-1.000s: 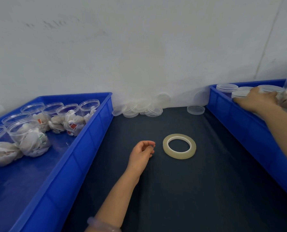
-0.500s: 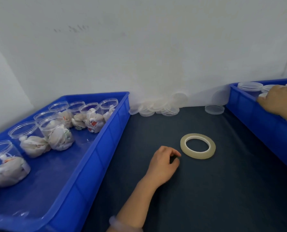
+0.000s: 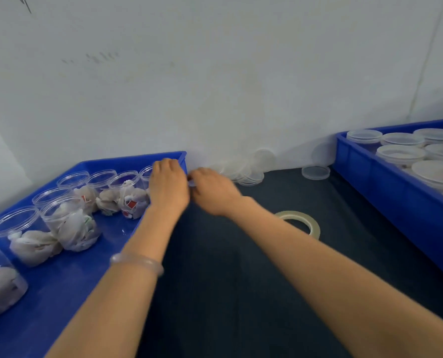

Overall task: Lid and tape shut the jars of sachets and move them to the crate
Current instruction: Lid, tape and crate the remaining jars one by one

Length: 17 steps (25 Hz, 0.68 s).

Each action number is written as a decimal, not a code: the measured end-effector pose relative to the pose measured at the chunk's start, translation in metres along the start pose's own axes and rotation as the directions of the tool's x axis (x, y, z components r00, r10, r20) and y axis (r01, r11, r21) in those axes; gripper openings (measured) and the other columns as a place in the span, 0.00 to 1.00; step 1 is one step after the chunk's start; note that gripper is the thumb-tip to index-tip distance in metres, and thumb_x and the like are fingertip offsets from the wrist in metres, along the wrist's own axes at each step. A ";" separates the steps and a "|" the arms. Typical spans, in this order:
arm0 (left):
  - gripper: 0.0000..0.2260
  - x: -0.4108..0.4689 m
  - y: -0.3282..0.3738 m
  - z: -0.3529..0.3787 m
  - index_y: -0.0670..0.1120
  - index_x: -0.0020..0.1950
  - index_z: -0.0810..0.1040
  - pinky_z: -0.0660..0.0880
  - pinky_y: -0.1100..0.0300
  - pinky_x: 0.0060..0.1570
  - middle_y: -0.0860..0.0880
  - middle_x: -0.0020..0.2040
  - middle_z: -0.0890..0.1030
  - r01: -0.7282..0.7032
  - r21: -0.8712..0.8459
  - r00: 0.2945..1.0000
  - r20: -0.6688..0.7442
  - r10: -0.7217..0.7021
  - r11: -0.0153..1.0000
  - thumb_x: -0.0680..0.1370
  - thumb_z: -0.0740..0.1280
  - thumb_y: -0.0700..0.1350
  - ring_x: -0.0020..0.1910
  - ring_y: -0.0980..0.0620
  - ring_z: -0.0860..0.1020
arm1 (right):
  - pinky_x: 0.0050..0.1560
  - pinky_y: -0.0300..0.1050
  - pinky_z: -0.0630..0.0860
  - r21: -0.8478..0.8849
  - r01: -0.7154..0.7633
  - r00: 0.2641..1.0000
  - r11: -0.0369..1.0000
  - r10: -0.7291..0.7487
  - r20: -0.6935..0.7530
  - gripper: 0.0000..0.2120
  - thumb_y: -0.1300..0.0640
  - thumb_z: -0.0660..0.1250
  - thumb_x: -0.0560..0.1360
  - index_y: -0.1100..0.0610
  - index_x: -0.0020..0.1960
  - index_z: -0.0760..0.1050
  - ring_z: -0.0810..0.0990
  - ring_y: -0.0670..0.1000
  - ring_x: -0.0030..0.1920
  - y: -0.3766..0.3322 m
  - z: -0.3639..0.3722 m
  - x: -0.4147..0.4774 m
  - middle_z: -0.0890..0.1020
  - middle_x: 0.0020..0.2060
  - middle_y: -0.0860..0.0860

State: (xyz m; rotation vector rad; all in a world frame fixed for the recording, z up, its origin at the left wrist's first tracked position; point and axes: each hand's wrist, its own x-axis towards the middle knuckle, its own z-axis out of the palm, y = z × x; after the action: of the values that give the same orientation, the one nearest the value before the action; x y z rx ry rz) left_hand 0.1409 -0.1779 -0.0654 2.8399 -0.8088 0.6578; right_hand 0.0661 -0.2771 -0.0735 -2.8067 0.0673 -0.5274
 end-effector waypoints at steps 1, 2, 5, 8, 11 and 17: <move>0.19 0.014 -0.013 -0.002 0.33 0.71 0.65 0.64 0.49 0.68 0.35 0.70 0.69 0.051 0.023 0.996 0.071 -0.053 0.998 0.81 0.59 0.37 0.69 0.37 0.67 | 0.62 0.51 0.68 0.072 -0.002 1.000 0.997 0.000 0.029 0.15 0.62 0.59 0.80 0.63 0.66 0.71 0.73 0.60 0.65 -0.015 0.004 0.015 0.75 0.64 0.60; 0.19 0.025 -0.026 -0.001 0.33 0.71 0.64 0.64 0.48 0.68 0.35 0.71 0.68 0.090 0.029 0.985 0.145 -0.093 0.996 0.81 0.59 0.38 0.69 0.36 0.67 | 0.62 0.50 0.68 0.123 -0.004 0.998 0.992 -0.004 0.064 0.16 0.63 0.59 0.79 0.64 0.66 0.70 0.73 0.60 0.65 -0.027 0.007 0.028 0.74 0.65 0.61; 0.21 0.044 -0.053 0.010 0.35 0.75 0.62 0.65 0.46 0.70 0.36 0.74 0.65 0.127 -0.028 0.934 0.341 -0.109 0.992 0.82 0.59 0.39 0.72 0.37 0.67 | 0.70 0.52 0.65 0.156 -0.018 0.986 0.988 -0.009 0.167 0.22 0.63 0.60 0.79 0.64 0.72 0.65 0.68 0.58 0.70 -0.042 0.022 0.048 0.69 0.71 0.60; 0.17 0.048 -0.065 0.021 0.36 0.73 0.66 0.67 0.46 0.68 0.35 0.72 0.69 0.109 -0.100 0.921 0.384 -0.063 0.989 0.85 0.56 0.42 0.69 0.38 0.71 | 0.77 0.56 0.56 0.217 -0.057 0.967 0.975 0.000 0.253 0.31 0.58 0.59 0.80 0.60 0.80 0.52 0.56 0.56 0.78 -0.043 0.042 0.044 0.56 0.79 0.56; 0.16 0.044 -0.061 0.024 0.36 0.67 0.73 0.70 0.46 0.61 0.34 0.66 0.75 0.191 -0.097 0.950 0.267 -0.159 0.977 0.85 0.55 0.44 0.64 0.36 0.75 | 0.78 0.58 0.50 0.190 -0.046 0.969 0.981 -0.003 0.249 0.32 0.56 0.57 0.82 0.58 0.81 0.46 0.50 0.54 0.80 -0.038 0.049 0.039 0.49 0.81 0.53; 0.10 0.024 -0.031 -0.011 0.34 0.62 0.72 0.70 0.51 0.42 0.35 0.60 0.73 0.176 -0.024 0.943 -0.282 -0.175 0.984 0.81 0.62 0.35 0.57 0.37 0.73 | 0.74 0.57 0.61 0.385 -0.098 0.986 0.918 0.036 0.165 0.27 0.56 0.58 0.82 0.64 0.77 0.55 0.59 0.59 0.77 -0.030 0.039 0.025 0.59 0.78 0.58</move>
State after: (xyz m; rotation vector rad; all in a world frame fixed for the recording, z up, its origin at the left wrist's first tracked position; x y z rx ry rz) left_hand 0.1717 -0.1605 -0.0444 2.6869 -0.5018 1.0057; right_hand 0.1030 -0.2402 -0.0908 -2.4303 0.0220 -0.2677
